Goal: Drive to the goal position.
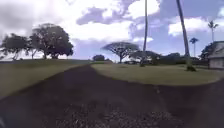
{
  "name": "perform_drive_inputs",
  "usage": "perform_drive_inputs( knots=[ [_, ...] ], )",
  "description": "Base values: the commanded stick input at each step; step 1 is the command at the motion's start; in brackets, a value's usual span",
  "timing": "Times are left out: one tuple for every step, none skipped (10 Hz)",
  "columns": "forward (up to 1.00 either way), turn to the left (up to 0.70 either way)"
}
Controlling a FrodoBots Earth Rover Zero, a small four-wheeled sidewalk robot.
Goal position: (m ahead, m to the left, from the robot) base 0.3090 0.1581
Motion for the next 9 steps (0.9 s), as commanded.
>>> perform_drive_inputs(
  knots=[
    [0.5,0.0],
    [0.5,0.0],
    [0.5,0.0],
    [0.5,0.0],
    [0.5,0.0],
    [0.5,0.0],
    [0.5,0.0],
    [0.5,0.0],
    [0.5,0.0]
  ],
)
